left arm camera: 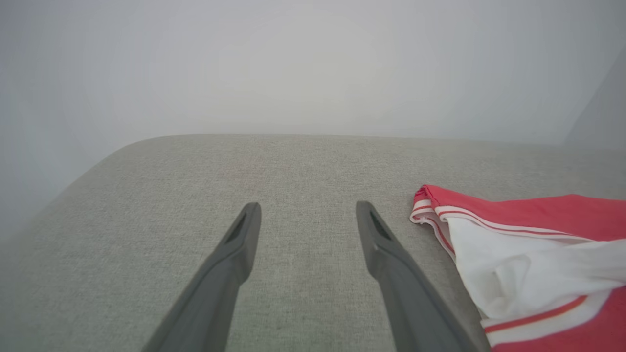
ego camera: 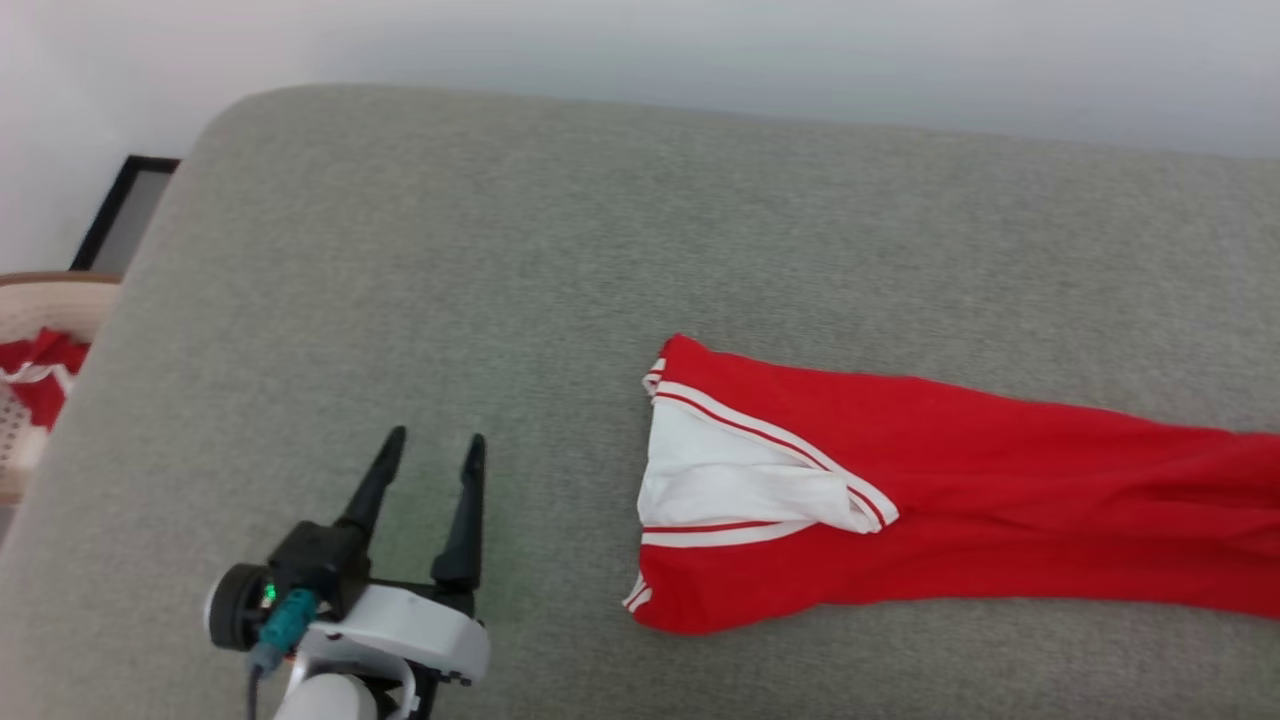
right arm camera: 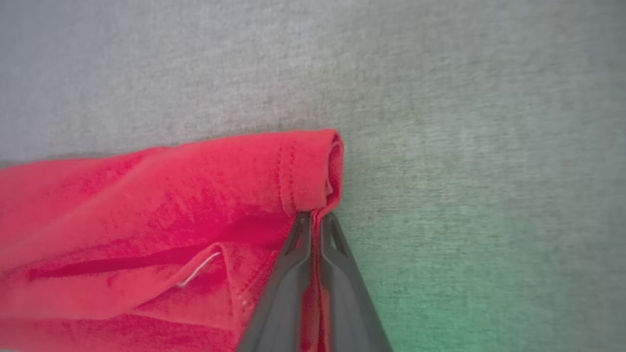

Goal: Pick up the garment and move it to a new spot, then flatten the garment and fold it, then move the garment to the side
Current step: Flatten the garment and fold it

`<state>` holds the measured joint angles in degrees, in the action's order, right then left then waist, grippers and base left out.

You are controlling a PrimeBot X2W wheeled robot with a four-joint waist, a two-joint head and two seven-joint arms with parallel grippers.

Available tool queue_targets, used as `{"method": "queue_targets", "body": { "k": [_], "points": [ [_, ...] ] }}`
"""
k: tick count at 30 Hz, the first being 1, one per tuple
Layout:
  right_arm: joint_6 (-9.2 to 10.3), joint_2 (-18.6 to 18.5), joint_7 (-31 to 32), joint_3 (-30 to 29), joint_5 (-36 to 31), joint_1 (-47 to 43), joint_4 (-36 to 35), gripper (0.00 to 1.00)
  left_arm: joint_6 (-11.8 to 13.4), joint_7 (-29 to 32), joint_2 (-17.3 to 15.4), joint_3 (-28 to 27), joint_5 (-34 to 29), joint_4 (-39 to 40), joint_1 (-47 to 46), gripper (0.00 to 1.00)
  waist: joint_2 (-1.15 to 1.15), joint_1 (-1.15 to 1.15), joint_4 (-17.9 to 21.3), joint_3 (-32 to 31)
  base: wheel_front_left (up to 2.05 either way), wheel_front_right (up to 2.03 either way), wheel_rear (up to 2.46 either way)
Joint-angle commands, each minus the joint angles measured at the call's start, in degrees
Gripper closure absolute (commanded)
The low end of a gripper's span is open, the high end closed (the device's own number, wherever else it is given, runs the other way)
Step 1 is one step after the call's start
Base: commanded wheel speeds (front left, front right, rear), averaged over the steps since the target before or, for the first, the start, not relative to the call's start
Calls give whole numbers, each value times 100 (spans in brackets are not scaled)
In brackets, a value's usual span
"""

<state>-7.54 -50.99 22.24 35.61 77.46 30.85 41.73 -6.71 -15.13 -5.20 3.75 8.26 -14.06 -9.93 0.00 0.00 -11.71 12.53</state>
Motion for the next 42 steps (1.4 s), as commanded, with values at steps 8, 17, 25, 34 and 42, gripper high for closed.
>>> {"method": "queue_targets", "body": {
  "k": [8,17,25,34,42],
  "points": [
    [9,-265,-481,-572,168,-14,161,100,-75,3,0,-322,87,178,26,0,0,0,530,208,0,0,0],
    [7,-796,-1075,-1081,235,-259,629,100,-83,3,-142,-305,237,315,-99,0,0,0,734,384,0,0,0],
    [7,-570,-1089,-993,147,-525,-298,100,-84,3,-110,-394,295,290,74,0,0,0,824,173,0,0,0],
    [7,-136,-859,-730,-242,-715,-2557,100,-84,3,-154,-434,295,365,311,0,0,0,791,-97,0,0,0],
    [7,723,-517,-648,-991,-835,-3423,100,-81,3,-97,-358,400,462,456,0,0,0,531,-170,0,0,0]
  ]
}}
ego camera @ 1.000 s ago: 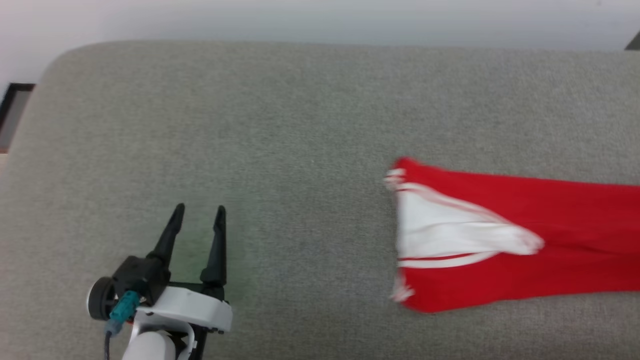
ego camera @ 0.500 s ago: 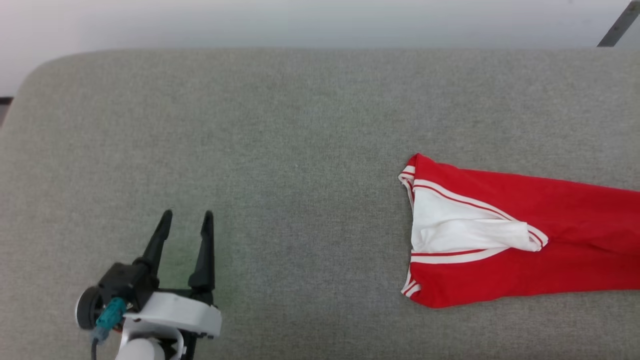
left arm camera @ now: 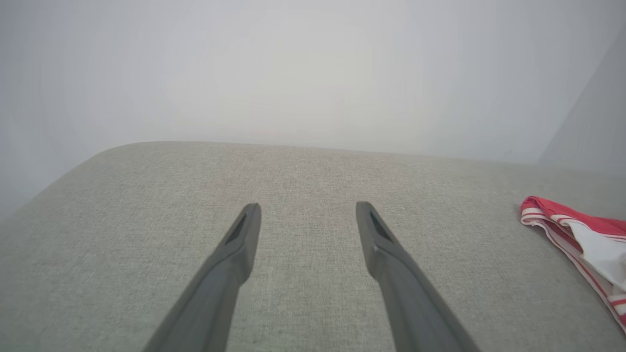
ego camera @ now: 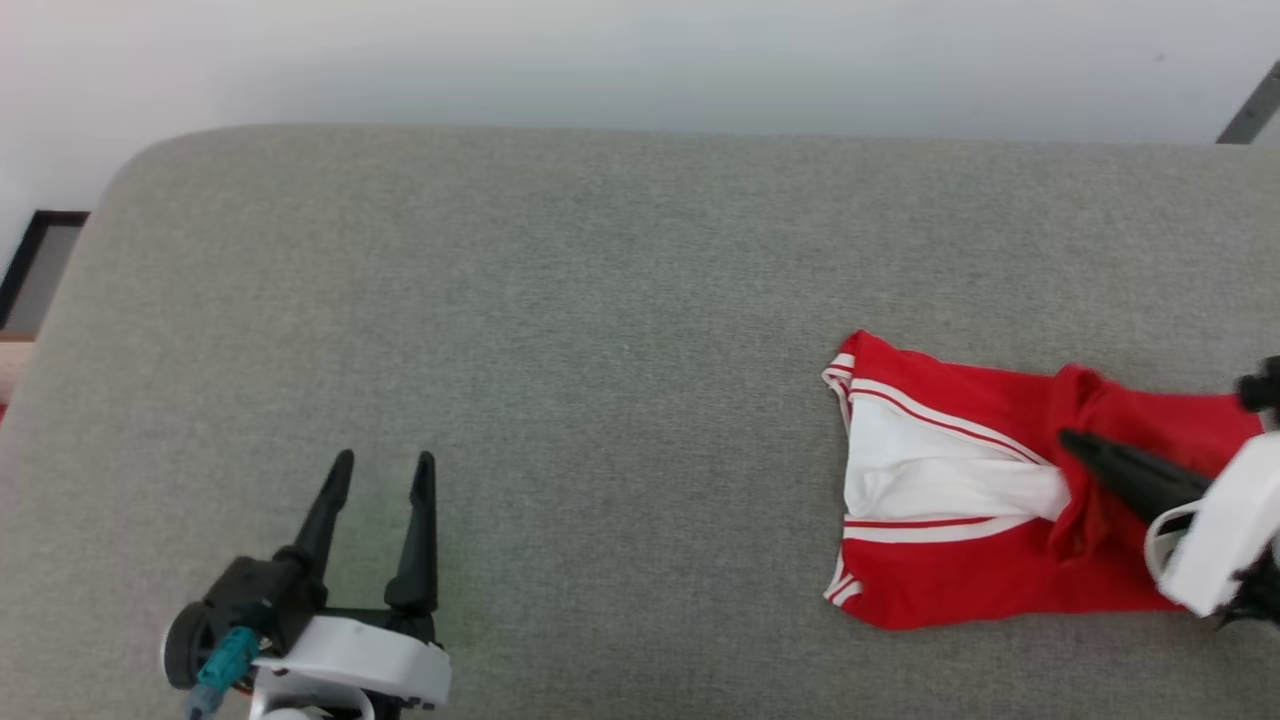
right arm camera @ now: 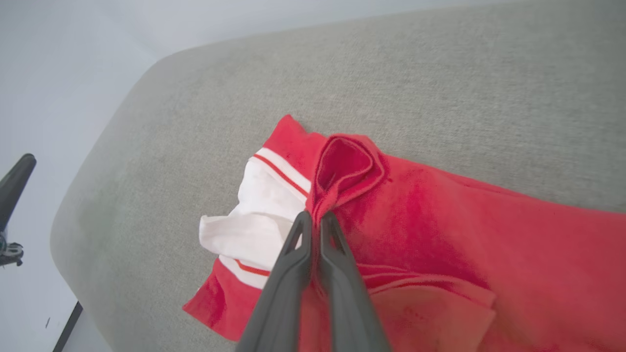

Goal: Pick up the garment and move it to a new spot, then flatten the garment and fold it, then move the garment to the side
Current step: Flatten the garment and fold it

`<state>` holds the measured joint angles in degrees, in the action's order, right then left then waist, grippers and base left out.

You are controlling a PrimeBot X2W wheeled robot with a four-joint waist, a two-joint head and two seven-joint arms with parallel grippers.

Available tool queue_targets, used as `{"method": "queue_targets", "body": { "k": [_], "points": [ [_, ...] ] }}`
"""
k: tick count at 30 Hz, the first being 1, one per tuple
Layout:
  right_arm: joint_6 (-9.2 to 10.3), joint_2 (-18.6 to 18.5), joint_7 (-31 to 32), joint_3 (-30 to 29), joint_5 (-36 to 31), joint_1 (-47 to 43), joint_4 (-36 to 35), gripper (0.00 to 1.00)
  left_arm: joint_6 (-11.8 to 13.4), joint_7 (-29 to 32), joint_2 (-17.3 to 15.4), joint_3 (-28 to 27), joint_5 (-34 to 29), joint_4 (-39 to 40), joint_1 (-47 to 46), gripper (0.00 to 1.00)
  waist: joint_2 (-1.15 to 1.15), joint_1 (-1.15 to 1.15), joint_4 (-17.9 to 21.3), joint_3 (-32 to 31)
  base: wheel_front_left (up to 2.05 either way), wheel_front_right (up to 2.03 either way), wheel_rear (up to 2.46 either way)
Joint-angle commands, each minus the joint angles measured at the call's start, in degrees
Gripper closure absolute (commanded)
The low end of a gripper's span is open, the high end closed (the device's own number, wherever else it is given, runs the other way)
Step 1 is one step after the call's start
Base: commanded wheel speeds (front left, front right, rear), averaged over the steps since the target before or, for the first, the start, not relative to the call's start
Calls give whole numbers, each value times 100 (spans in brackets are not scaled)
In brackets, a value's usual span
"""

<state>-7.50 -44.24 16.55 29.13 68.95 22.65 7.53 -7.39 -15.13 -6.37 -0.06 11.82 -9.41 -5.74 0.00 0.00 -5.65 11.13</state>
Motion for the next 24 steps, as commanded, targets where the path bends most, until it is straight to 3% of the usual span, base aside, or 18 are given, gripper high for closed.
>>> {"method": "queue_targets", "body": {
  "k": [1,9,15,24],
  "points": [
    [2,144,136,24,-248,1,-19,100,-13,3,24,33,52,-31,57,0,0,0,-115,-43,0,0,0],
    [0,1214,595,174,-1196,299,135,100,-13,3,64,153,239,-98,124,0,0,0,-335,-108,0,0,0],
    [0,1900,598,149,-1786,537,495,100,-13,3,-22,273,393,-102,77,0,0,0,-453,-93,0,0,0],
    [0,2433,299,155,-2429,721,1325,100,-13,3,-8,423,415,-151,-70,0,0,0,-546,9,0,0,0]
  ]
}}
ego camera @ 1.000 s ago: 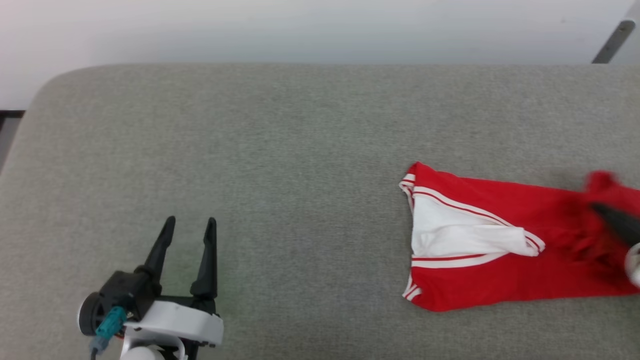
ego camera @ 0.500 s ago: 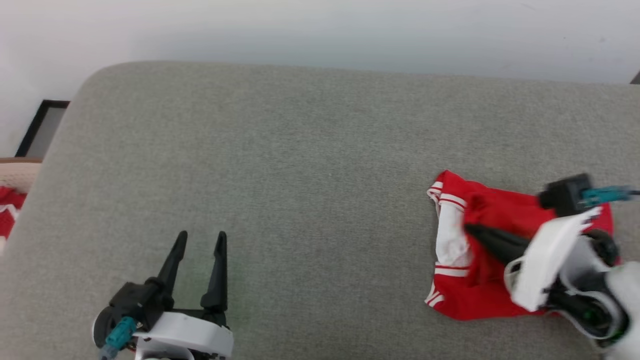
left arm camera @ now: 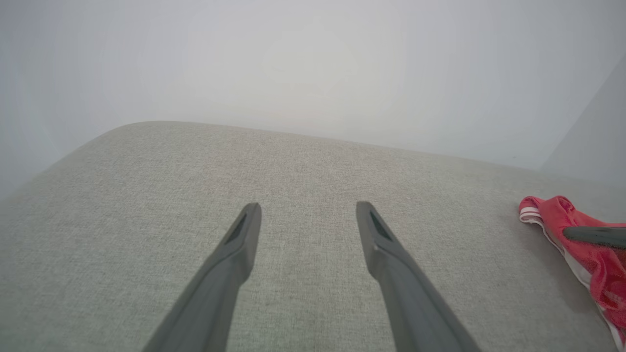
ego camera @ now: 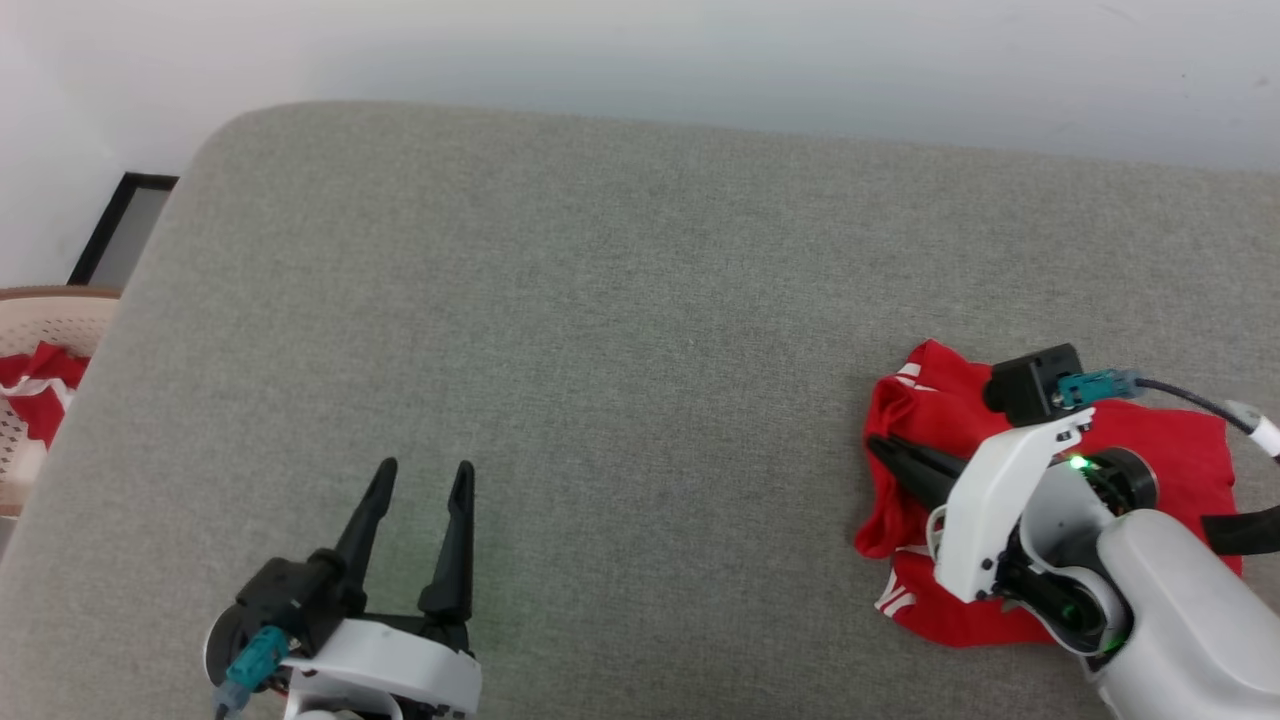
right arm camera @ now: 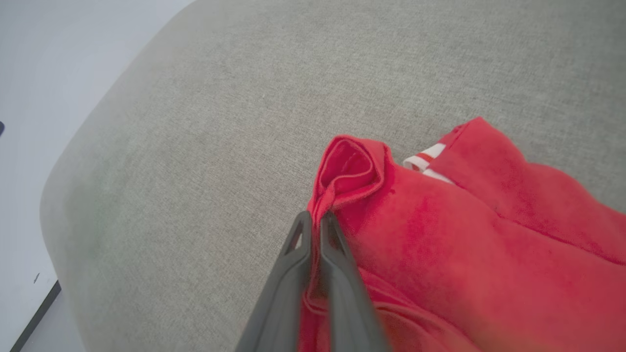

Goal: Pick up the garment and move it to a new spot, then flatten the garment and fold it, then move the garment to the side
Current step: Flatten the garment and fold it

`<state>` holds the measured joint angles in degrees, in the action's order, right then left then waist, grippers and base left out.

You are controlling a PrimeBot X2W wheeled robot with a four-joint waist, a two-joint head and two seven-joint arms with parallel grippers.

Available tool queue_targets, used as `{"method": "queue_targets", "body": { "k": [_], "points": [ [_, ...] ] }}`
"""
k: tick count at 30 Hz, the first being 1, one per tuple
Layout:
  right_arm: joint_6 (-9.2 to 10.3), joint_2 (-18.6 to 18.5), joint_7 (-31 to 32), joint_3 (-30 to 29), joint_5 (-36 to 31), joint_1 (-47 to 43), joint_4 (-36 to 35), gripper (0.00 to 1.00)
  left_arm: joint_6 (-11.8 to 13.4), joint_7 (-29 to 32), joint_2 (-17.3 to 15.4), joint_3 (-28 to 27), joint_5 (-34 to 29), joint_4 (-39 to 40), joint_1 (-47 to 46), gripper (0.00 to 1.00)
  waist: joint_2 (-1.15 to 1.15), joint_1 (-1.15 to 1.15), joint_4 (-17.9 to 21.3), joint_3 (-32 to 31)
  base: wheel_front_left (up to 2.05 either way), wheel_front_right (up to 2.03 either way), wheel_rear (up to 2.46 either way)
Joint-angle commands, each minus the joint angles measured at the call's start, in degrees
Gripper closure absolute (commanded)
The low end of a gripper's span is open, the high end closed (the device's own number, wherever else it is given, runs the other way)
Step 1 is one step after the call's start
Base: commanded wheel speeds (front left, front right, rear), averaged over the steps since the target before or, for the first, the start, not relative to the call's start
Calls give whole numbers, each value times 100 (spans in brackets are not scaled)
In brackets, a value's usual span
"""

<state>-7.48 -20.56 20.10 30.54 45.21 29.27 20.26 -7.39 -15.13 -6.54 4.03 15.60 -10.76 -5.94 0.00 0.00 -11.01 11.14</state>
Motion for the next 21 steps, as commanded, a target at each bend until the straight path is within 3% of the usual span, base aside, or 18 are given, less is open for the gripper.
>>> {"method": "queue_targets", "body": {
  "k": [1,4,5,6,7,8,12,21],
  "points": [
    [-2,66,-56,15,-56,59,52,100,-13,3,10,14,37,-16,-50,0,0,0,-9,8,0,0,0],
    [-2,195,-153,25,-97,83,208,100,-13,3,22,12,52,-21,-75,0,0,0,6,8,0,0,0],
    [-2,218,-174,58,-117,99,238,92,-13,3,29,6,60,-23,-77,0,0,0,16,6,0,0,0],
    [-2,241,-219,81,-121,114,255,68,-13,3,31,-7,59,-28,-73,0,0,0,31,1,0,0,0],
    [-2,258,-257,90,-131,140,268,22,-13,3,32,-16,52,-33,-67,0,0,0,51,-9,0,0,0],
    [-2,280,-300,94,-109,161,275,0,-13,3,34,-18,62,-39,-56,0,0,0,78,-22,0,0,0],
    [-2,249,-456,136,24,193,210,0,-13,3,35,-126,111,-41,-11,0,0,0,212,-94,0,0,0],
    [-2,-319,-1186,508,498,231,-61,0,-14,3,80,-274,199,-115,-84,0,0,0,605,-208,0,0,0]
  ]
}}
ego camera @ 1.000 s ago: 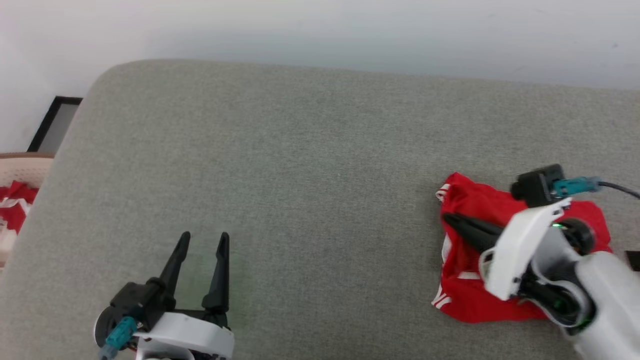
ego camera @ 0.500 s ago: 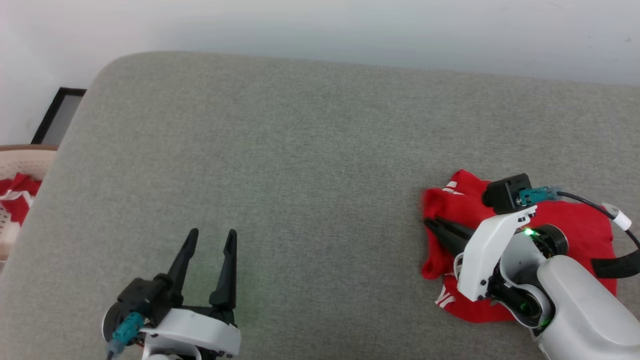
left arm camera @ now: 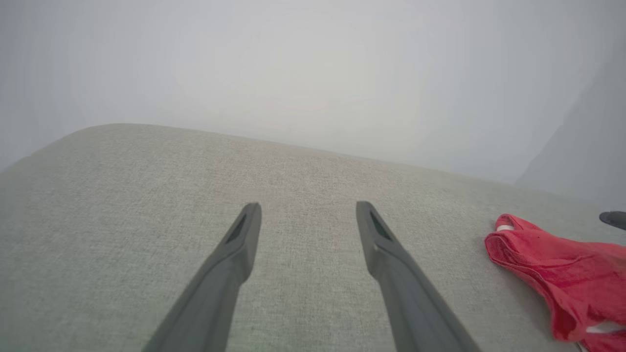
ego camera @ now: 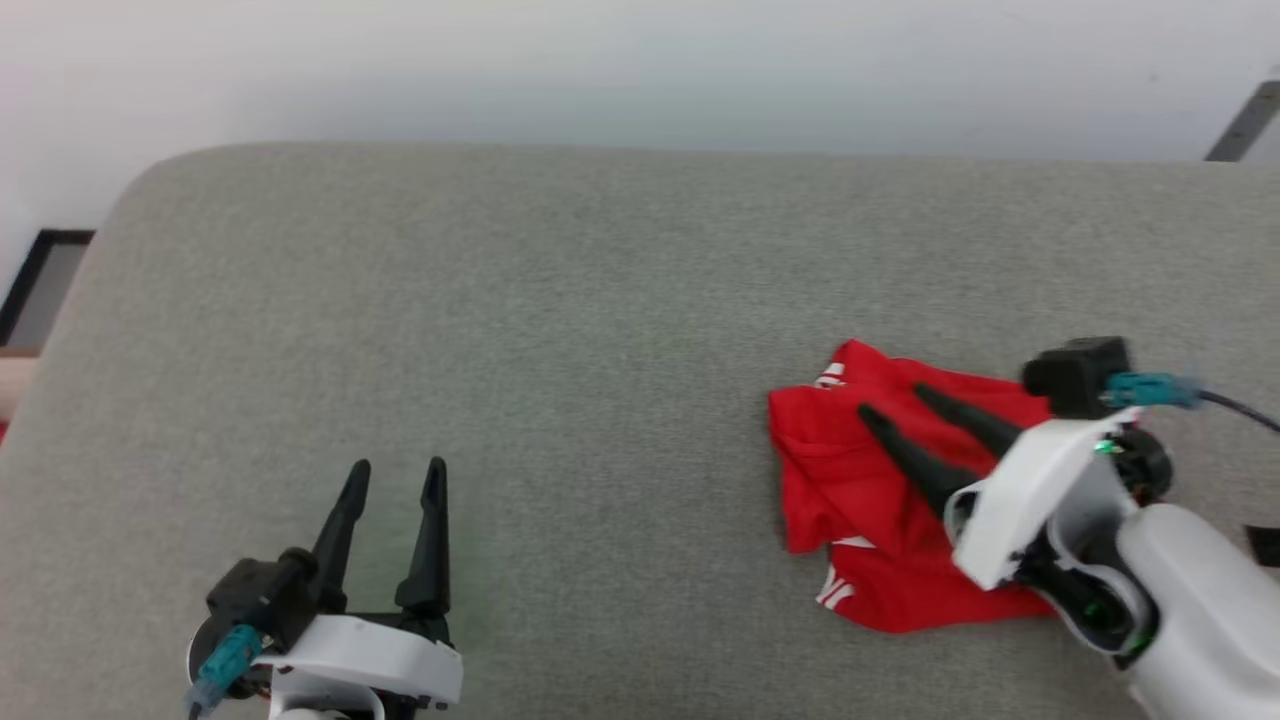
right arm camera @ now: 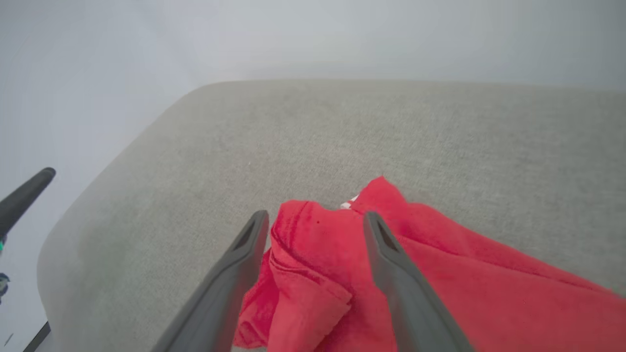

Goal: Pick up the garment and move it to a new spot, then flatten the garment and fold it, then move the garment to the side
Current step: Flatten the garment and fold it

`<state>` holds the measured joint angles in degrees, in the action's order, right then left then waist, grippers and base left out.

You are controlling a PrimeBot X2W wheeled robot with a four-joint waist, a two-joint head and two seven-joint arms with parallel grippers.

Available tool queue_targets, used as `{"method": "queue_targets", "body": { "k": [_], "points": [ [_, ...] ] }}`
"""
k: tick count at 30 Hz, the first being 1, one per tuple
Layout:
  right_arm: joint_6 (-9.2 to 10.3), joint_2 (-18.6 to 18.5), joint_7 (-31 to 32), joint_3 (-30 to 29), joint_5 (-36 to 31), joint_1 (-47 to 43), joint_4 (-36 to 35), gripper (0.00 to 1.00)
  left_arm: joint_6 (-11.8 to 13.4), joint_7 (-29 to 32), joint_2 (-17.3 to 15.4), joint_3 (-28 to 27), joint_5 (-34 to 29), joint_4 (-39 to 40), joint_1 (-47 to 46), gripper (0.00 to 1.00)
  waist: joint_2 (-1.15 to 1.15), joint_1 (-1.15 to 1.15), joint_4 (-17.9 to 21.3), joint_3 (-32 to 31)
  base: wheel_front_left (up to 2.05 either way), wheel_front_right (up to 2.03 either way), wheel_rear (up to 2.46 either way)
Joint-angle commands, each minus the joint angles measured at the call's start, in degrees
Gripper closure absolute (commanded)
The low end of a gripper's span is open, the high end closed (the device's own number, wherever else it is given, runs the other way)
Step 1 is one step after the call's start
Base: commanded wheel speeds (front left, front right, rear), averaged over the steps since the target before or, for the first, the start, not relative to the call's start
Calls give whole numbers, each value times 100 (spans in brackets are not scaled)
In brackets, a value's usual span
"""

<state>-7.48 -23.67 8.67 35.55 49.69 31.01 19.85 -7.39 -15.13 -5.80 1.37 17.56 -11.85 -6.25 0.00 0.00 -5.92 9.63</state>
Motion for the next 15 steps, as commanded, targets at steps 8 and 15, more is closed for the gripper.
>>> {"method": "queue_targets", "body": {
  "k": [8,15],
  "points": [
    [-1,-570,-1292,-34,125,-186,458,0,-14,3,40,-77,88,-278,84,0,0,0,394,-263,0,0,0],
    [-2,-399,-2173,-296,-40,-361,1200,0,-14,3,21,-191,68,-472,256,0,0,0,654,-531,0,0,0]
  ]
}}
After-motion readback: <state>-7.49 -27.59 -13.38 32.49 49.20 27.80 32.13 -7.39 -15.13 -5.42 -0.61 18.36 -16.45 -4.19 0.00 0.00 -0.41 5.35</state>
